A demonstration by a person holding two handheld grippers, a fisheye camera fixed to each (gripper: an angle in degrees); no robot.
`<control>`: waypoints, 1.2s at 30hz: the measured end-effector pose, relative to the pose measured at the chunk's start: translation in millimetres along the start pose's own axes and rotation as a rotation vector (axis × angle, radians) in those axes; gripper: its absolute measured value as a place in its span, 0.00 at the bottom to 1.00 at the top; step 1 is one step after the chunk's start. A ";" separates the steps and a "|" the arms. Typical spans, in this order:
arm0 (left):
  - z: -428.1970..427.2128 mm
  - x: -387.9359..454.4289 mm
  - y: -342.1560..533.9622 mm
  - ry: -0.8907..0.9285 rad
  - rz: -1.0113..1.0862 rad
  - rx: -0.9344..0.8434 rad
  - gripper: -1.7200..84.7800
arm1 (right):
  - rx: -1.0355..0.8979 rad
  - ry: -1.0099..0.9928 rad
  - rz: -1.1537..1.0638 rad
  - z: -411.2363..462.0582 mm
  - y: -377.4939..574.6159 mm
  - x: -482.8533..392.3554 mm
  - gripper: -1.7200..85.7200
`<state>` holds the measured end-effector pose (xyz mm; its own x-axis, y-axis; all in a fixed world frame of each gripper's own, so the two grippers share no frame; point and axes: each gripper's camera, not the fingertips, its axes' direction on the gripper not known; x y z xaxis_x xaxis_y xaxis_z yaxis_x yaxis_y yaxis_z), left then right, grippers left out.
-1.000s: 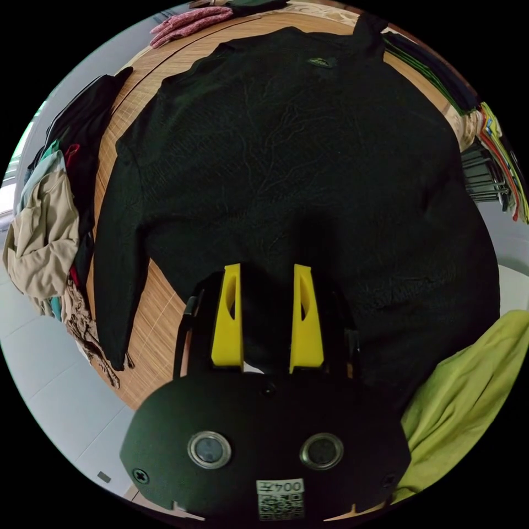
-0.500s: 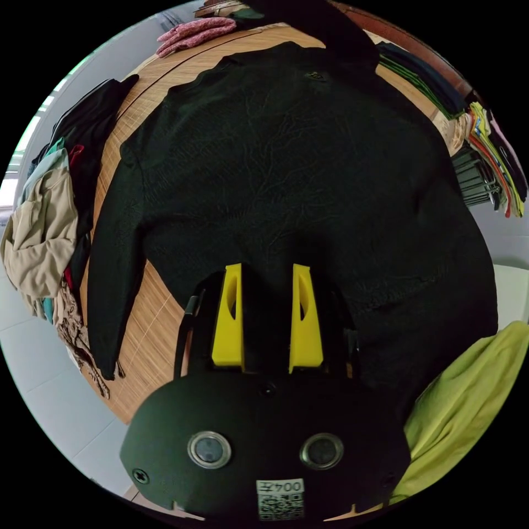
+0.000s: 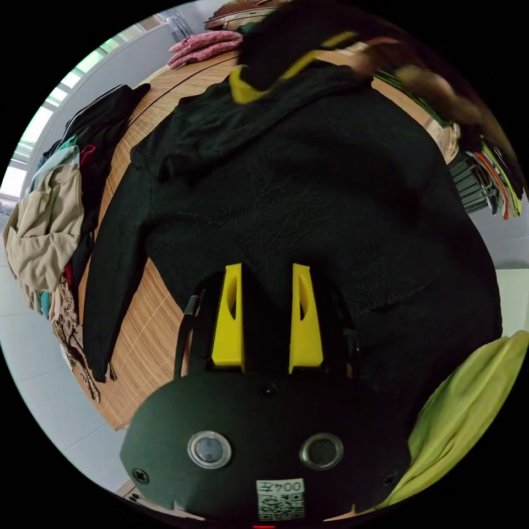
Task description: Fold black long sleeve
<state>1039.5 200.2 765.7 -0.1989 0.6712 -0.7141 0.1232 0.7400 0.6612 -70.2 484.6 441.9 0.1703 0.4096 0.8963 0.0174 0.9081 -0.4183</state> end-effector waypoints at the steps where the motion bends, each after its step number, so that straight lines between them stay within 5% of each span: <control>1: -0.6 1.6 2.4 -0.001 -0.004 0.003 0.17 | -0.079 0.000 0.014 9.8 12.1 4.7 0.07; 11: -6.9 27.7 13.2 -0.071 0.009 -0.002 0.16 | -0.488 0.149 0.129 120.7 103.1 51.9 0.01; 36: -15.2 72.1 11.2 -0.116 0.022 -0.064 0.12 | -0.446 0.122 -0.079 156.6 209.0 137.5 0.02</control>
<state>1011.8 256.2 725.1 -0.0827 0.6905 -0.7186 0.0629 0.7233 0.6877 -197.5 744.3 500.8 0.2653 0.3031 0.9153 0.4520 0.7995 -0.3957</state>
